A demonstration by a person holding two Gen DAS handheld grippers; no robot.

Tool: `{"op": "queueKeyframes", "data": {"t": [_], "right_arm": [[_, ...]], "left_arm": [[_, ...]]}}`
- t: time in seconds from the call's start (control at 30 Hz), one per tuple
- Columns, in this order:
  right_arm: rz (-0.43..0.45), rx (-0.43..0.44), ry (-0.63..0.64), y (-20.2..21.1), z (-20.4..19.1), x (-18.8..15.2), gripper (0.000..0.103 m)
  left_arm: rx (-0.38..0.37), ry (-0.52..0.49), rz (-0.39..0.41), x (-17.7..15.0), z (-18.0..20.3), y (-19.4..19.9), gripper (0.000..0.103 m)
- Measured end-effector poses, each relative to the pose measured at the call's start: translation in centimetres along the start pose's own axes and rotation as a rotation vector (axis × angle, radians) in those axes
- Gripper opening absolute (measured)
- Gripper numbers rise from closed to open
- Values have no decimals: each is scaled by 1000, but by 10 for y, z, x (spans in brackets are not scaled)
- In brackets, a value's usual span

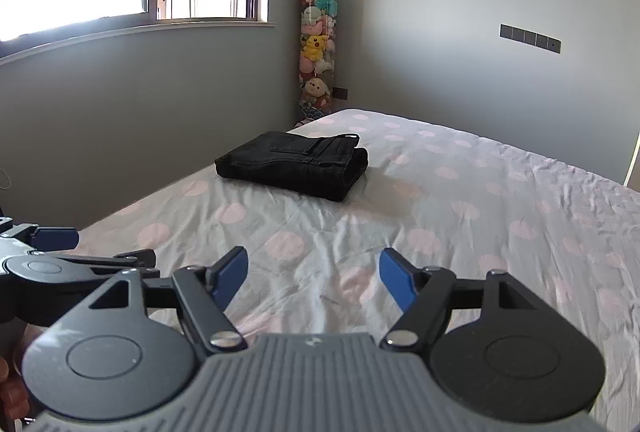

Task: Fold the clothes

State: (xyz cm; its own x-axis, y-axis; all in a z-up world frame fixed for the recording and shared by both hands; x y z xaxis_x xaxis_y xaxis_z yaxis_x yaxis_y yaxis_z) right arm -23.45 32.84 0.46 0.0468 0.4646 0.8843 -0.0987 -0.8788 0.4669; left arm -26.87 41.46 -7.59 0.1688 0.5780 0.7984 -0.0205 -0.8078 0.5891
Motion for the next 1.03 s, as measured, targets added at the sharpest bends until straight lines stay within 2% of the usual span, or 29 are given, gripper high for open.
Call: {"op": "queueKeyframes", "data": {"t": [0.23, 1.03], "right_arm": [[-18, 7, -6, 8, 1, -13, 76], [-13, 22, -3, 9, 1, -13, 76]], "left_arm": [[-2, -15, -5, -4, 10, 9, 92], [8, -28, -8, -1, 12, 15, 92]]}}
Point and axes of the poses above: each gripper's, at about its wrist camera, not at the fingertips, and y roughly against the way its jaws point, z to its right, x to its top, the point moved 6 cm from there along -y, roughly the way its jaws point, and after that the axes turned 3 degrees about x, right-handed, at the moved point
